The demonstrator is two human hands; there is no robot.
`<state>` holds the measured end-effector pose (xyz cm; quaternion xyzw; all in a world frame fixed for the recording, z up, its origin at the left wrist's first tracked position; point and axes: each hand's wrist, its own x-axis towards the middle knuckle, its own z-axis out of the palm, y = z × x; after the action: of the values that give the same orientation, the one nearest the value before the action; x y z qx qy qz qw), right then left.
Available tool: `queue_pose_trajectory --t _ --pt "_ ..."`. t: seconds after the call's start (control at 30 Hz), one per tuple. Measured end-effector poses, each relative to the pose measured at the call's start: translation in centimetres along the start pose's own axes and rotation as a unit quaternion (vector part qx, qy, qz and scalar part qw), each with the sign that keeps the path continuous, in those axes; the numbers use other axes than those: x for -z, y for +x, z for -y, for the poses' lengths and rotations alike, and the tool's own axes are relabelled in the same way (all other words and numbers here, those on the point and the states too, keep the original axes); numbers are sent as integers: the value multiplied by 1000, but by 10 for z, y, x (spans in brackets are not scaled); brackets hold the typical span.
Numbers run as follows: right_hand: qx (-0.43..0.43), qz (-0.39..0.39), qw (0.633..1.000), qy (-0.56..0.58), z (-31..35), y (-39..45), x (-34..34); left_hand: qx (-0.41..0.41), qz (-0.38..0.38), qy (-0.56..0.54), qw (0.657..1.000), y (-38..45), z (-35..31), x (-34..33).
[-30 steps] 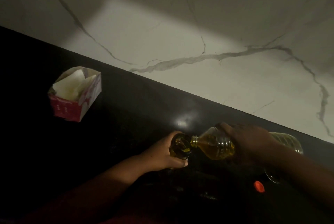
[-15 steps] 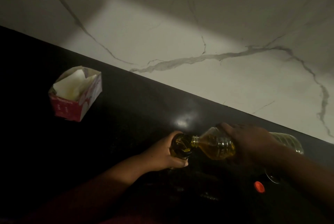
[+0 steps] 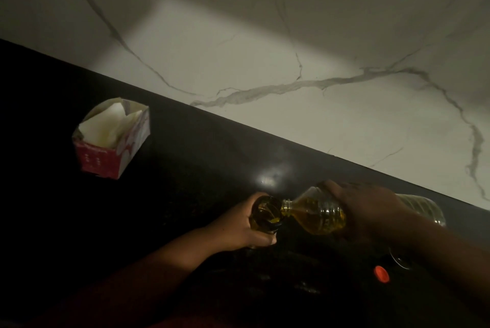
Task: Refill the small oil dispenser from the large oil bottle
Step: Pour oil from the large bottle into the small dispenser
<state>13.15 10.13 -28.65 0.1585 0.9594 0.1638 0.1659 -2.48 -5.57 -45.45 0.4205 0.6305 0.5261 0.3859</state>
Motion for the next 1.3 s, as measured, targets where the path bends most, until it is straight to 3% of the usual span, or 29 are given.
queue_pose_trajectory --t 1.3 --pt "3 -9 1000 2 -1 1 -1 -10 -2 -4 1000 1 2 0"
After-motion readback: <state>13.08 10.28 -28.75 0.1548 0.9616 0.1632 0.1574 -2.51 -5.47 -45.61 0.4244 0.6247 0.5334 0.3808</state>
